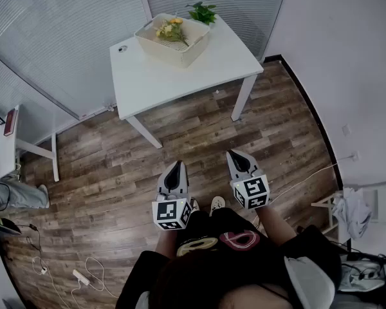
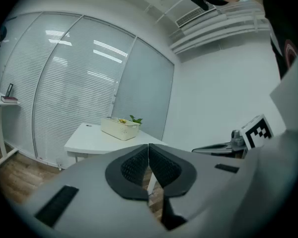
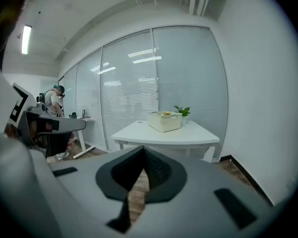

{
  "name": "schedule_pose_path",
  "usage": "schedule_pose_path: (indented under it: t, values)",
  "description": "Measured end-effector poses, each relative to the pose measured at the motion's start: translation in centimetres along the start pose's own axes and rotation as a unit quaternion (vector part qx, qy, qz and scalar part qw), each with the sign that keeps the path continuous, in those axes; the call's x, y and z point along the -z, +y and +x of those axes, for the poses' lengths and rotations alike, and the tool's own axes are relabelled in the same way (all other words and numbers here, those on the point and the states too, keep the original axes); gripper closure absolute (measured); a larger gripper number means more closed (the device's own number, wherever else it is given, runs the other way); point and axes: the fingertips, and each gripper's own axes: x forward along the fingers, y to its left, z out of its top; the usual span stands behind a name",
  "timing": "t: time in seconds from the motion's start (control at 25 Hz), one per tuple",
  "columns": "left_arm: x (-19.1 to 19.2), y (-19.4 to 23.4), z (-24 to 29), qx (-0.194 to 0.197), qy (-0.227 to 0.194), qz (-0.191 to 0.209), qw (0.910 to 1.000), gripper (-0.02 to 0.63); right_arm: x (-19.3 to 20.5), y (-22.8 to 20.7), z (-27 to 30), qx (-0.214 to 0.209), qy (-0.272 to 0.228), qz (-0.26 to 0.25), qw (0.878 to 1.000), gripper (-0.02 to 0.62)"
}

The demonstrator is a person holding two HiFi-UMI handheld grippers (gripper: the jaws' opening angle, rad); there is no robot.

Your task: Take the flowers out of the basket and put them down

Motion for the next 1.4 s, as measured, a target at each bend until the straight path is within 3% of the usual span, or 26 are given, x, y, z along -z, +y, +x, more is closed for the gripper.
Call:
schedule_pose_path:
  t: [0.36, 0.76, 1.08, 1.4]
  values:
    - [-1.3, 2.9, 1.0, 0.01, -0.017, 0.001, 0.9998, 0.588, -1.7, 0.2, 2.0, 0.015, -0.032, 0.047, 0.998, 0.585]
    - [-2.1, 7.1, 0.8, 0.033, -0.021, 0.015, 0.9991, 0.588, -2.4, 3.2, 4.1, 0.045, -0.054, 0.06, 0.996, 0.584]
    - [-1.9, 10.0, 1.5, 0.023, -0.013, 0.015, 0.9995, 0.588, -2.3, 4.3, 7.1, 0.039, -0.047, 0.062, 0.996, 0.584]
    - [-2.5, 11.4, 5.2, 0.002, -0.015, 0.012, 0.9998, 0.588, -3.3, 2.3, 11.4, 0.017, -0.039, 0.054, 0.998, 0.584]
